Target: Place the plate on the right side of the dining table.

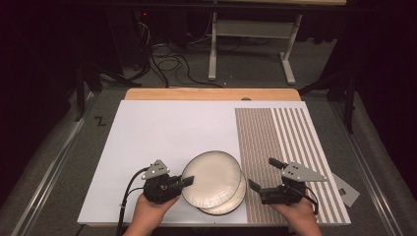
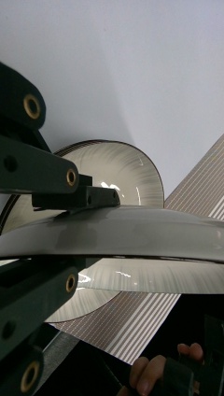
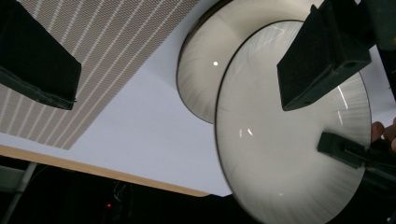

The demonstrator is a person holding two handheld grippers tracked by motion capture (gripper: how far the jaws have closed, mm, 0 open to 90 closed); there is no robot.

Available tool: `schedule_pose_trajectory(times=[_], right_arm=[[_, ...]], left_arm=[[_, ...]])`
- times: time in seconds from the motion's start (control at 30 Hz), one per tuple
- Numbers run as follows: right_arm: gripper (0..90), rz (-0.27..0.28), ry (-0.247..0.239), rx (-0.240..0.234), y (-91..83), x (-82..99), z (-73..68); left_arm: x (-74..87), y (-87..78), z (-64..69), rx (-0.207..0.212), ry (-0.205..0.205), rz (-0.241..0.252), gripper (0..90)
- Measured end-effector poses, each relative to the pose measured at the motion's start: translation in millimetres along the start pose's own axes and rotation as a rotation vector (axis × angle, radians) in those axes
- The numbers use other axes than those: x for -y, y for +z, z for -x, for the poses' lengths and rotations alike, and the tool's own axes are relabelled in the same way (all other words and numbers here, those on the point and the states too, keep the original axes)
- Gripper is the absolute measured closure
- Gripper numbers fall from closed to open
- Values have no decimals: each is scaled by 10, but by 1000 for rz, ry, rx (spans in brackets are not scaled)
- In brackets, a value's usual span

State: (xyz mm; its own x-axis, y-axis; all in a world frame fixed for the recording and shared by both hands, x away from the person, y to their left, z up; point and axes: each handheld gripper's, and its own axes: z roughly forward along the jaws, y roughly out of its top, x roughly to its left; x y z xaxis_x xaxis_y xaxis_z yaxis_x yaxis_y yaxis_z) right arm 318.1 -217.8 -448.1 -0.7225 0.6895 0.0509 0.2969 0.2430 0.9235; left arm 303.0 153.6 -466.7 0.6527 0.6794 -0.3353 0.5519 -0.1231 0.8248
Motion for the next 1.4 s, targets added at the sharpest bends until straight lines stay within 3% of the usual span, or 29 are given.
schedule_pose_trajectory(times=[0.27, 0.57, 0.83, 1.1, 1.4], right_arm=[[52, -48, -26, -71, 251, -7, -162], [160, -69, 24, -136, 437, 3, -244], [266, -120, 32, -127, 571, 48, -262], [450, -141, 133, -165, 632, 135, -203], [617, -154, 188, -203, 649, 199, -161]], left_arm=[[-2, 3, 0, 1, 3, -1, 789], [-5, 7, -2, 2, 7, -5, 787], [-8, 9, -3, 2, 8, -7, 787], [-8, 9, -1, 2, 8, -6, 786], [-7, 9, -1, 2, 8, -6, 786]])
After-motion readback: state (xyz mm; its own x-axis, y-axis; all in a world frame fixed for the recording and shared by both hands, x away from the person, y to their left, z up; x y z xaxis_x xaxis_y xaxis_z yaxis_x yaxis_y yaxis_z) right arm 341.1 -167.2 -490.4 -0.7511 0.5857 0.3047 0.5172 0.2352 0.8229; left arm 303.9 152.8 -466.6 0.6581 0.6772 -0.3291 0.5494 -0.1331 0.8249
